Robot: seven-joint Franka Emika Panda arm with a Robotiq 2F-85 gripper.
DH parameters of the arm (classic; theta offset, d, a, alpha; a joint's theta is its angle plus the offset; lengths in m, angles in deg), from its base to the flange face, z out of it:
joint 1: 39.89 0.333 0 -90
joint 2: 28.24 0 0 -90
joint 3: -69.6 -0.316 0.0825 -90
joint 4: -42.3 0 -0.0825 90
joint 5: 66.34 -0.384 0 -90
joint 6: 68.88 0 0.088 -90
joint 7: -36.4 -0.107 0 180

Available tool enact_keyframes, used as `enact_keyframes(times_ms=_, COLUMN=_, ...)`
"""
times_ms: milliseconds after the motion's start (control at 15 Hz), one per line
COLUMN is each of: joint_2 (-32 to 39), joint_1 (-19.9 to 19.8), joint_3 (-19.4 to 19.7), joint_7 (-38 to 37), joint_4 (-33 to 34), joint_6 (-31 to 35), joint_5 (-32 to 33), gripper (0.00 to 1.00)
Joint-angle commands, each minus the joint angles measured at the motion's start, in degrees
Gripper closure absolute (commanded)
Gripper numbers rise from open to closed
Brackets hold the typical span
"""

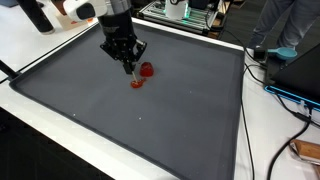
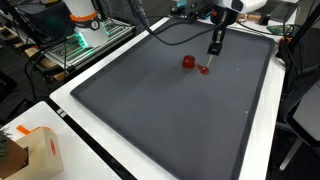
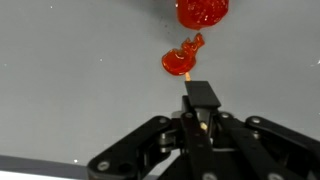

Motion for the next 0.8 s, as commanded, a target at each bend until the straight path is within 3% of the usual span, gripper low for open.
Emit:
enact_keyframes(times_ms=0, joint_2=-2.4, joint_1=0.7, joint_3=0.5, joint_7=-2.4, joint_4=0.7, joint_6=-3.8, joint_5=1.4, gripper=0.97)
enact_keyframes(times_ms=733, joint_2=-7.8, joint_1=2.0, joint_3=0.4, joint_7=-6.3, joint_4=2.1, joint_6=-11.1, joint_5=2.2, gripper=0.97)
